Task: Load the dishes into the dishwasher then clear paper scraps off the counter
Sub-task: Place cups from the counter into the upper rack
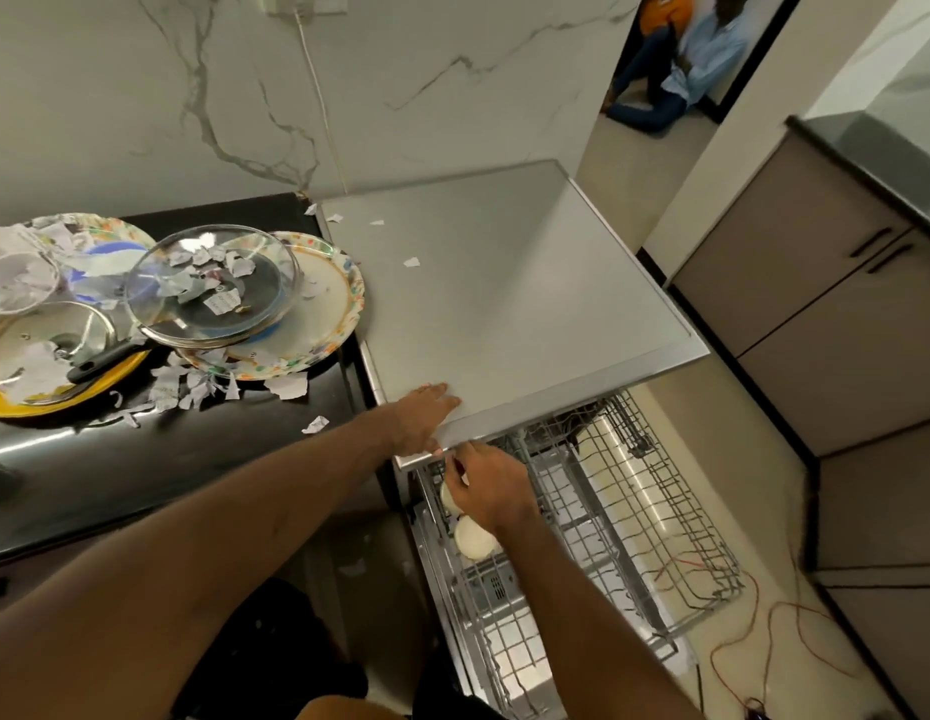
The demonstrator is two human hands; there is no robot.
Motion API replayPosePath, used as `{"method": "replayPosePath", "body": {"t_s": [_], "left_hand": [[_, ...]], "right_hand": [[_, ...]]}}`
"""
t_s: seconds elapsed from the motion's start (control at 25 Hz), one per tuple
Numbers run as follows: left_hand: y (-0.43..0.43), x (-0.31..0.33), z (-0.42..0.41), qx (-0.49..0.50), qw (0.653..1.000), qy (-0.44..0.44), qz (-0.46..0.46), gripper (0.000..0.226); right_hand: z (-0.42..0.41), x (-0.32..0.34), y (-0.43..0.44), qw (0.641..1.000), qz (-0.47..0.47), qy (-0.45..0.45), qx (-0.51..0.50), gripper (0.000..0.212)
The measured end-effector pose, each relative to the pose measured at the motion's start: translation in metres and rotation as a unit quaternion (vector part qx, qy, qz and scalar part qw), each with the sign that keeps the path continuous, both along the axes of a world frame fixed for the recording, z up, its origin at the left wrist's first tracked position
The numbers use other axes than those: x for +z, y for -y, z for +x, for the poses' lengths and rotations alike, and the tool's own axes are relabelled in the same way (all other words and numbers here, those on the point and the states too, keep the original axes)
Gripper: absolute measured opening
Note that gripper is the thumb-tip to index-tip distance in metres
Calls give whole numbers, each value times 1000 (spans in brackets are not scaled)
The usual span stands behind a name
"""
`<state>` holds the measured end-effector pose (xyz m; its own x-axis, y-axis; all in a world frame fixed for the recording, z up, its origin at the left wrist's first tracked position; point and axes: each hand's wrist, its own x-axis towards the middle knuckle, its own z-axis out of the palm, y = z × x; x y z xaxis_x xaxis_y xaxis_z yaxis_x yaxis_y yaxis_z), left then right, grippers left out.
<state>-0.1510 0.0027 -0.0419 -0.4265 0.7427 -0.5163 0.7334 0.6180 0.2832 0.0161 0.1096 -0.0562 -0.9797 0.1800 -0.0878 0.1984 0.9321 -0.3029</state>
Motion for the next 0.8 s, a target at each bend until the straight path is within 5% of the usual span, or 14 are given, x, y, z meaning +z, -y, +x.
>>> {"method": "replayPosePath", "body": {"t_s": [0.36,0.8], "left_hand": [[147,50,-20,104,984,-84,114,52],[360,73,-32,313,920,-208,107,48]], "right_hand": [[-115,49,105,991,-77,-17,111,33],[-217,65,303,953,-56,136,264,41]]}}
